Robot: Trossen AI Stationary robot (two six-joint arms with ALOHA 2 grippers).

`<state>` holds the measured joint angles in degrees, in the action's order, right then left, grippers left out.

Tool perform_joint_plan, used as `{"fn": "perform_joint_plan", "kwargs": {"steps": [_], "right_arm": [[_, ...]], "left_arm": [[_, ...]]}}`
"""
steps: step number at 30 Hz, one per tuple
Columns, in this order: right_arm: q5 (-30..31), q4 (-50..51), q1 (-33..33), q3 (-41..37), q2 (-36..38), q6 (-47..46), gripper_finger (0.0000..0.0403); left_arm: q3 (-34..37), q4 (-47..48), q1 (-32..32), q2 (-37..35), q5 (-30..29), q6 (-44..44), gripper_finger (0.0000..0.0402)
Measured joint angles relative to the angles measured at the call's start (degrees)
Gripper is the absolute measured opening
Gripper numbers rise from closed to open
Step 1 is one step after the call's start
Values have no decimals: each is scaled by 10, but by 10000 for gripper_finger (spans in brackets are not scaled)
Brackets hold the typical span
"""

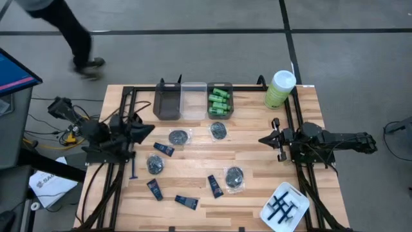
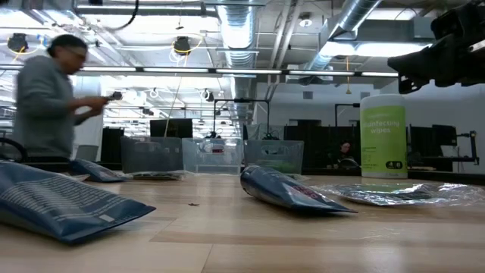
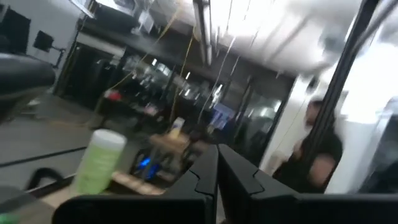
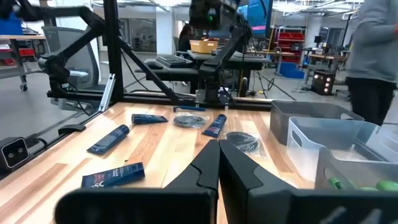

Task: Pick & Place Travel size toiletries
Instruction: Put the blue shave cream into the transparent bin

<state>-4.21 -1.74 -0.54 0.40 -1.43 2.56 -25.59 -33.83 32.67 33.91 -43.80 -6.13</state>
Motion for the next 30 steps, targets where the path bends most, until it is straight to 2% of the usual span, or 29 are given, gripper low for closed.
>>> {"fn": "perform_joint_plan", "kwargs": {"steps": [4, 7, 14, 18, 21, 25, 30], "right_arm": [[0, 0, 0, 0, 0, 0, 0], [0, 0, 0, 0, 0, 0, 0], [0, 0, 0, 0, 0, 0, 0], [0, 0, 0, 0, 0, 0, 0], [1, 0, 0, 0, 0, 0, 0], [1, 0, 0, 0, 0, 0, 0], [1, 0, 0, 0, 0, 0, 0]], "left_arm": [[-94, 191, 0, 58, -30, 27, 7], [-131, 346, 0, 89, -32, 23, 26], [-137, 565, 0, 117, 31, -119, 122], [-137, 647, 0, 124, 71, -218, 180], [-137, 704, 0, 124, 120, -276, 207], [-131, 785, -1, 135, 139, -326, 213], [-84, 794, -34, 148, 179, -333, 211]]}}
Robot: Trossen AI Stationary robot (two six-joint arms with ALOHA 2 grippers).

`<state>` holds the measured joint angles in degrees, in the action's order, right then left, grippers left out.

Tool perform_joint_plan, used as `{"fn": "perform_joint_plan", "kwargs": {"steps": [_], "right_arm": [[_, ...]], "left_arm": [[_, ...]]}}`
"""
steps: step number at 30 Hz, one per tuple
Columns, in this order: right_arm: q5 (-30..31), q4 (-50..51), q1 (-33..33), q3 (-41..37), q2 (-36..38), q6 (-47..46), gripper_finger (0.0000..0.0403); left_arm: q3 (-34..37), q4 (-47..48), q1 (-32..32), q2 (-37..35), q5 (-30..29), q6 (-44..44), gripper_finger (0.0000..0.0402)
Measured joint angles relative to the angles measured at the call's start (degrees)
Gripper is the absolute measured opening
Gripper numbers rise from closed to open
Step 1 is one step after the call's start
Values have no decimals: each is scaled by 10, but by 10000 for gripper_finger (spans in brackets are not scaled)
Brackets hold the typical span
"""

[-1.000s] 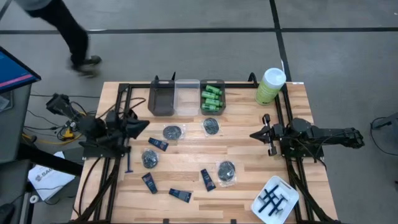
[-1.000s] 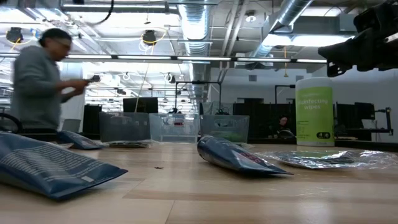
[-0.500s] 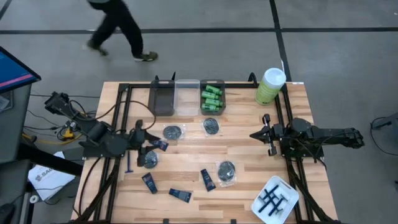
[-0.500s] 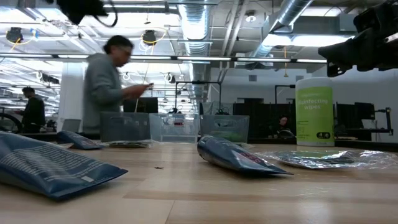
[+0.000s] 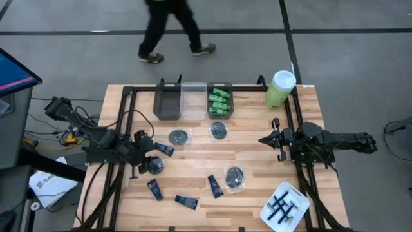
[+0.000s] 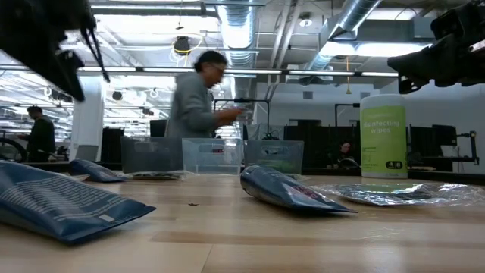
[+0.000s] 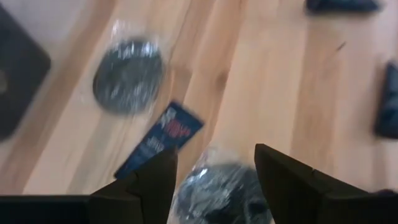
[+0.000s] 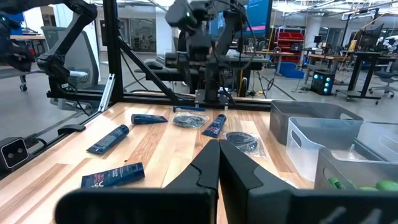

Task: Pick & Place Travel size toiletries
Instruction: Put the blue shave cream into the transparent bin

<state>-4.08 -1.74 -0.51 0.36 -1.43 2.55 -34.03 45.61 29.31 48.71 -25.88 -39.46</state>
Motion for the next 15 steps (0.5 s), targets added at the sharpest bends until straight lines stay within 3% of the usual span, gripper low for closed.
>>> {"fn": "perform_joint_plan", "kwargs": {"steps": [9, 15], "right_arm": [[0, 0, 0, 0, 0, 0, 0], [0, 0, 0, 0, 0, 0, 0]], "left_arm": [[36, -34, -110, 5, 91, 103, 243], [37, -62, -209, 54, 173, 183, 254]]}}
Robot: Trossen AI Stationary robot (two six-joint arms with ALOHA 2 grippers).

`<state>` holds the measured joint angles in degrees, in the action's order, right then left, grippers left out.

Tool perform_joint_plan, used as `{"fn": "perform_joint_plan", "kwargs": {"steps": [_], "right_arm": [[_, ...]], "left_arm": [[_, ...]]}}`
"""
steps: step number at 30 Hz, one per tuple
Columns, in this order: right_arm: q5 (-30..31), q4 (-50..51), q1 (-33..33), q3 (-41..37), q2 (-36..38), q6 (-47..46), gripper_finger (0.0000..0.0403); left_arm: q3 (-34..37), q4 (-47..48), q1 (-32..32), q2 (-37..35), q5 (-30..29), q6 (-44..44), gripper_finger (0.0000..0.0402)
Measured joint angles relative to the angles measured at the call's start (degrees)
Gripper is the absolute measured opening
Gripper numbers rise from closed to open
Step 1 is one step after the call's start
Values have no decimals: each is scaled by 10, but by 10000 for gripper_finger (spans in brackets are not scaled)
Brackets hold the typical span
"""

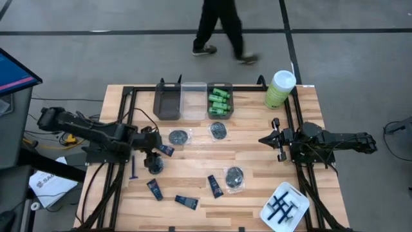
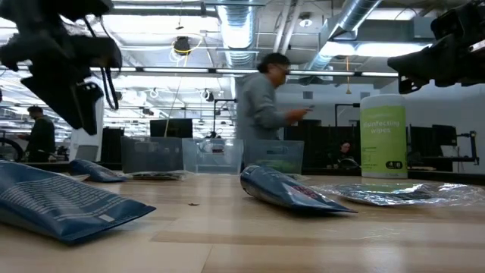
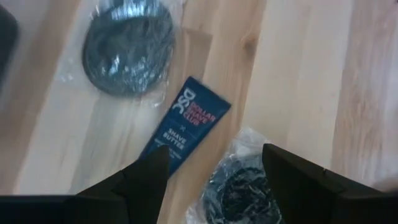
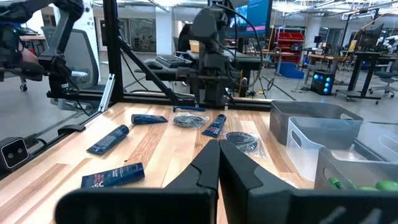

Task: Pick & Place Travel size toiletries
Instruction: Put the blue shave cream into the transparent bin

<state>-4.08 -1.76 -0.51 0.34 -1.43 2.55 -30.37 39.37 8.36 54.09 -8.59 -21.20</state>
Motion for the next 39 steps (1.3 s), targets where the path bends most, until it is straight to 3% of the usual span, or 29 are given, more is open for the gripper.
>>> {"fn": "perform_joint_plan", "kwargs": {"steps": [3, 9, 22, 32, 39], "right_arm": [[0, 0, 0, 0, 0, 0, 0], [0, 0, 0, 0, 0, 0, 0], [0, 0, 0, 0, 0, 0, 0], [-1, 0, 0, 0, 0, 0, 0], [-1, 0, 0, 0, 0, 0, 0]], "left_arm": [[0, -7, -42, 41, 33, 14, 251], [0, -11, -90, 121, 39, 18, 250], [0, -69, -95, 192, 44, 73, 253], [-1, -76, -95, 221, 44, 74, 171], [1, -80, -95, 194, 44, 72, 124]]}}
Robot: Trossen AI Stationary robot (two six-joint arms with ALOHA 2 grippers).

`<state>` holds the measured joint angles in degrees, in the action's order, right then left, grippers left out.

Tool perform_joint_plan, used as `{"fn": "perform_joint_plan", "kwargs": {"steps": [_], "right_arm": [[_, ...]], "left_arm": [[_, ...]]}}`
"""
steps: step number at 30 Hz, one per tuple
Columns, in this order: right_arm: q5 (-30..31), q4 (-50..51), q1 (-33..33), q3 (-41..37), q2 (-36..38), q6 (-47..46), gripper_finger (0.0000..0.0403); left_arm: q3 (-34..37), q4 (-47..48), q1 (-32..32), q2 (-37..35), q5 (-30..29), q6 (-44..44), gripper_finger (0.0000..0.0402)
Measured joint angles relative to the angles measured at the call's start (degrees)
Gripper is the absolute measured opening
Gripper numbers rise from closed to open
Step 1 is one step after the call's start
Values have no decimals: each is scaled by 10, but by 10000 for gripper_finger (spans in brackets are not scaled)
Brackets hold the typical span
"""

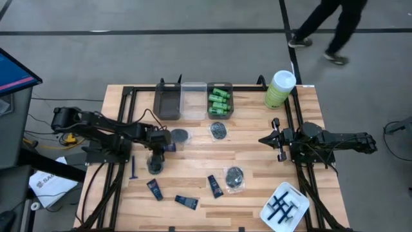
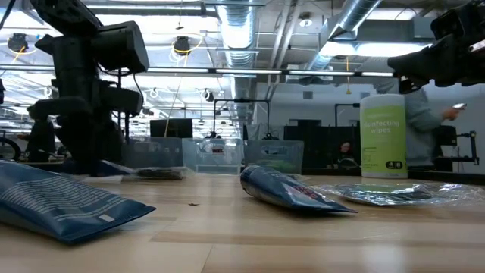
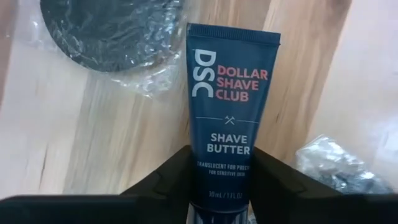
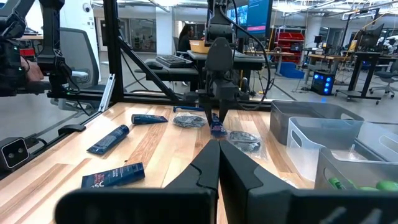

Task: Pick & Place Travel size toiletries
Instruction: Put the blue shave cream into the transparent bin

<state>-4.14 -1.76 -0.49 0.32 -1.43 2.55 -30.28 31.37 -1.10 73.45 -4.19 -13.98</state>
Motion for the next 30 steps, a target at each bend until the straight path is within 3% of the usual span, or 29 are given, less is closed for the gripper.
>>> {"fn": "perform_joint_plan", "kwargs": {"steps": [9, 15, 18, 24, 30], "right_arm": [[0, 0, 0, 0, 0, 0, 0], [0, 0, 0, 0, 0, 0, 0], [0, 0, 0, 0, 0, 0, 0], [0, 0, 0, 0, 0, 0, 0], [0, 0, 0, 0, 0, 0, 0]], "left_arm": [[0, -9, 0, -75, 20, -77, 117], [0, -65, 0, -147, 57, -96, 114], [0, -126, 0, -175, 8, -112, 115], [0, -264, -11, -197, -160, -94, 113], [-24, -381, -88, -154, -180, -34, 112]]}}
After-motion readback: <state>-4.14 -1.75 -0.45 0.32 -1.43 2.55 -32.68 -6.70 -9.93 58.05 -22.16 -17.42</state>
